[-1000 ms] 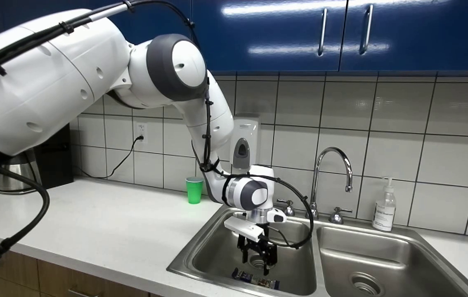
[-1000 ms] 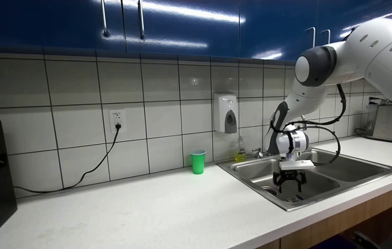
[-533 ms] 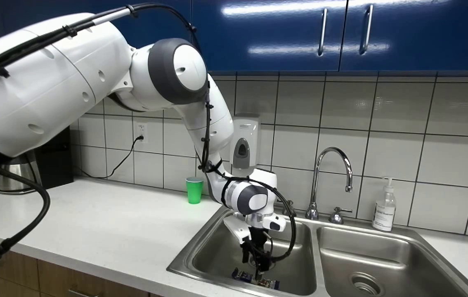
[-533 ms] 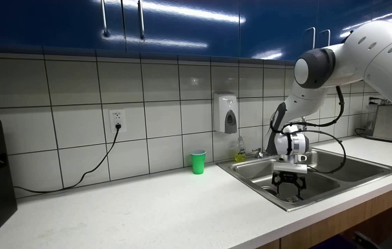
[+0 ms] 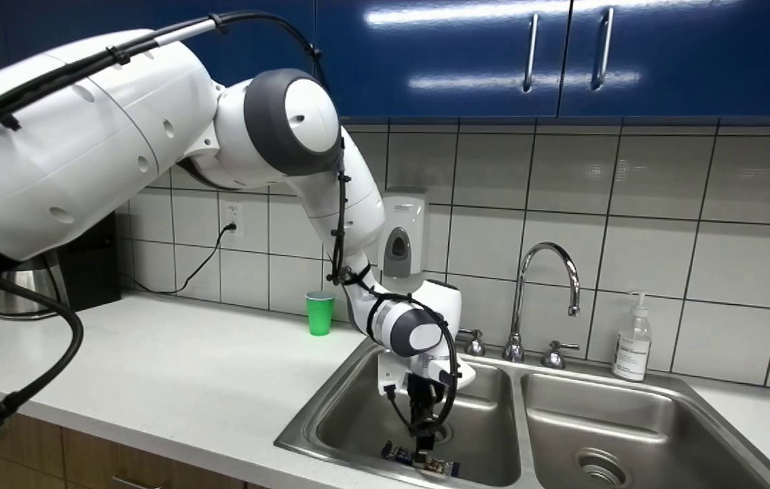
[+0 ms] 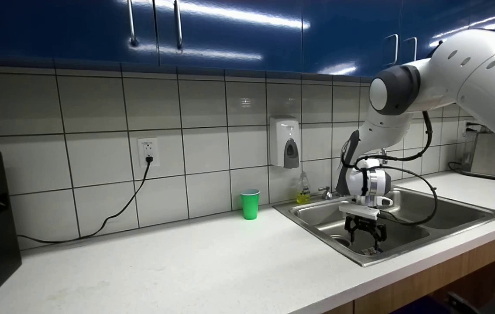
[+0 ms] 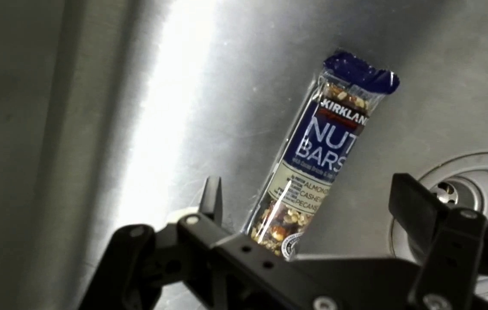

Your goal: Move the protein bar to the left counter top from the sink

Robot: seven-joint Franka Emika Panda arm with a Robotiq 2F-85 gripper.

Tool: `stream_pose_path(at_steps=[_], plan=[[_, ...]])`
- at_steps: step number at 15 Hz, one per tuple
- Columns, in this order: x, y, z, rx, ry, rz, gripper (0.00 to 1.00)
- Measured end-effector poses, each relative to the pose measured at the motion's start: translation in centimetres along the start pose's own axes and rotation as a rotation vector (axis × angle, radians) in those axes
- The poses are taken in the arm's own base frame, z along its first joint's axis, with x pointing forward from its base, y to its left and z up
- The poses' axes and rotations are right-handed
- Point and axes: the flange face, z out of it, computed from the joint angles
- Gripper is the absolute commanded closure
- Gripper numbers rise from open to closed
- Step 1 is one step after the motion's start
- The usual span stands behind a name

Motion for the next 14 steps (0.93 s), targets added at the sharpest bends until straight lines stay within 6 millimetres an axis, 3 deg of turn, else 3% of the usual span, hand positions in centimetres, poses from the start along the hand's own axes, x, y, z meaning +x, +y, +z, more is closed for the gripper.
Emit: stream_pose_path(at_steps=[7,14], plan=[[-0.5,-1.3,0.9,0.000,0.027,0.186,0.00],[-0.3,-1.2,2.3,-0.014,0.028,0.261,0.00]])
